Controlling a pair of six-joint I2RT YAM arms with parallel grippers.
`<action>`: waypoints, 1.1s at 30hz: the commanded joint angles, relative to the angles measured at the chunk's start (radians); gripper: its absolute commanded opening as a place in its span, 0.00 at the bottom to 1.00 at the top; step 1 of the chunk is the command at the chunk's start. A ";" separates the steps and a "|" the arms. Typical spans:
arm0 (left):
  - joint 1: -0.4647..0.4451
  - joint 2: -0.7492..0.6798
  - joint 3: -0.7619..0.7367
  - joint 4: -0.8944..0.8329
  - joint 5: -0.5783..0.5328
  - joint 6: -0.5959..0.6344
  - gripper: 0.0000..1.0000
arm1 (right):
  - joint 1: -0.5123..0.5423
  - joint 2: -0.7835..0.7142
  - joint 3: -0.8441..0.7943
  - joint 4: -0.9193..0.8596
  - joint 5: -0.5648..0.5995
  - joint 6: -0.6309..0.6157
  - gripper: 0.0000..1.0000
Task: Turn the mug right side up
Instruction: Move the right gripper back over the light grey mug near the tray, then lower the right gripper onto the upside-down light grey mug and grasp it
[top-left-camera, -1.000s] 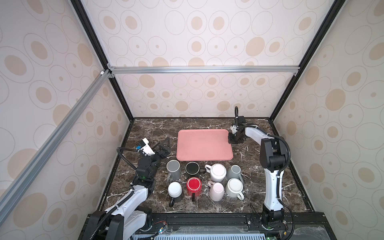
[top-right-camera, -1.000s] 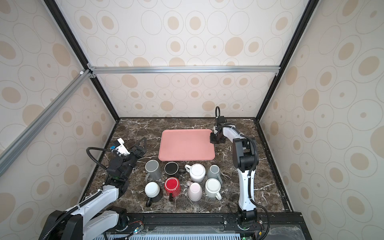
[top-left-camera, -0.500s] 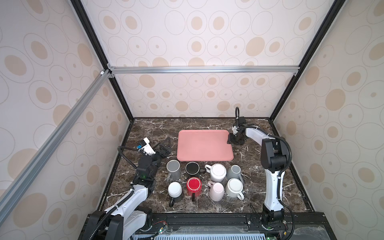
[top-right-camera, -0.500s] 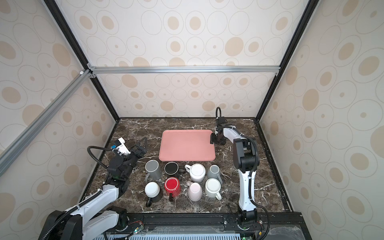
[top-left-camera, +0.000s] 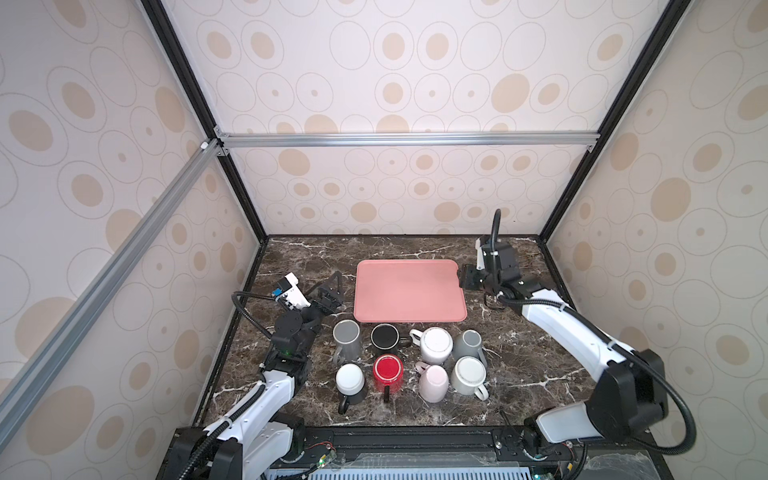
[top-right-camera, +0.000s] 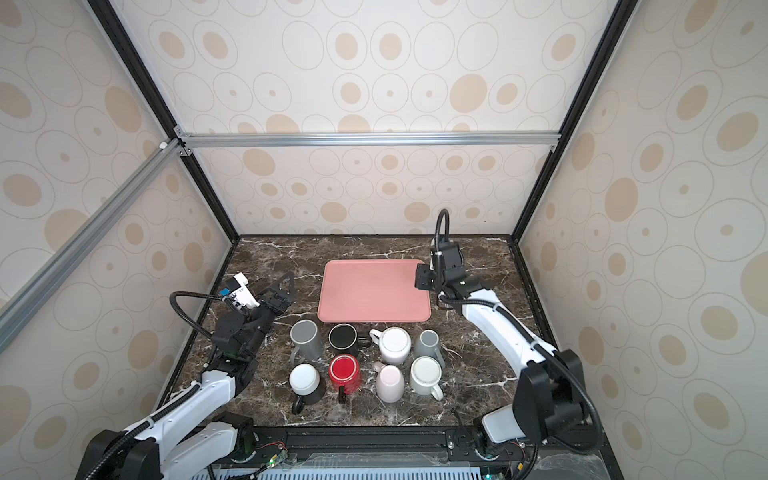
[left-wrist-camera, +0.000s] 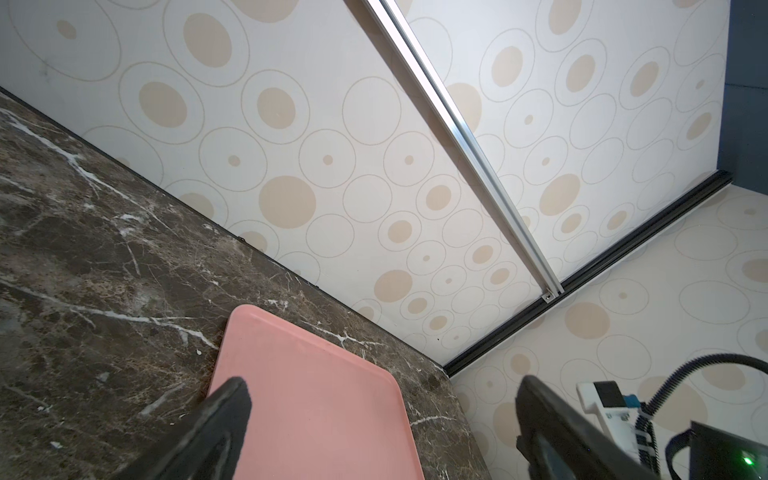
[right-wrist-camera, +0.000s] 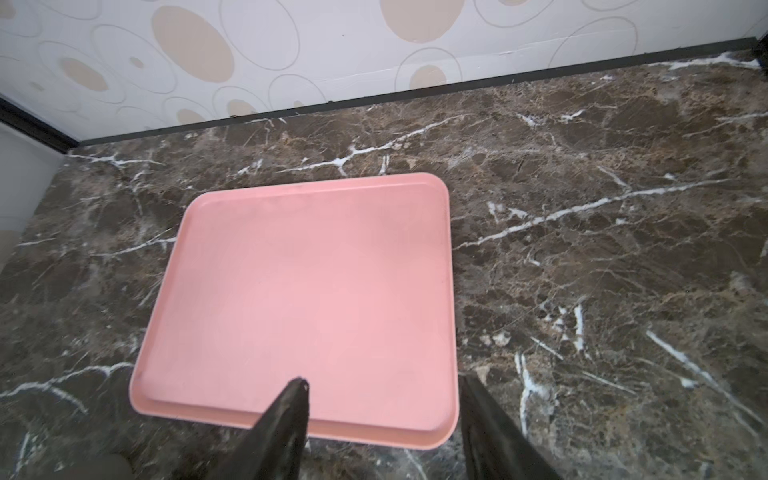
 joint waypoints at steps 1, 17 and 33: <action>-0.008 0.012 0.046 0.004 0.015 -0.025 0.99 | -0.002 -0.073 -0.090 -0.010 -0.049 0.039 0.60; -0.008 0.013 0.040 0.015 0.060 -0.027 0.99 | 0.154 -0.294 -0.250 -0.469 -0.018 0.045 0.63; -0.009 0.065 0.042 0.030 0.067 -0.029 0.99 | 0.166 -0.172 -0.301 -0.361 -0.039 0.074 0.65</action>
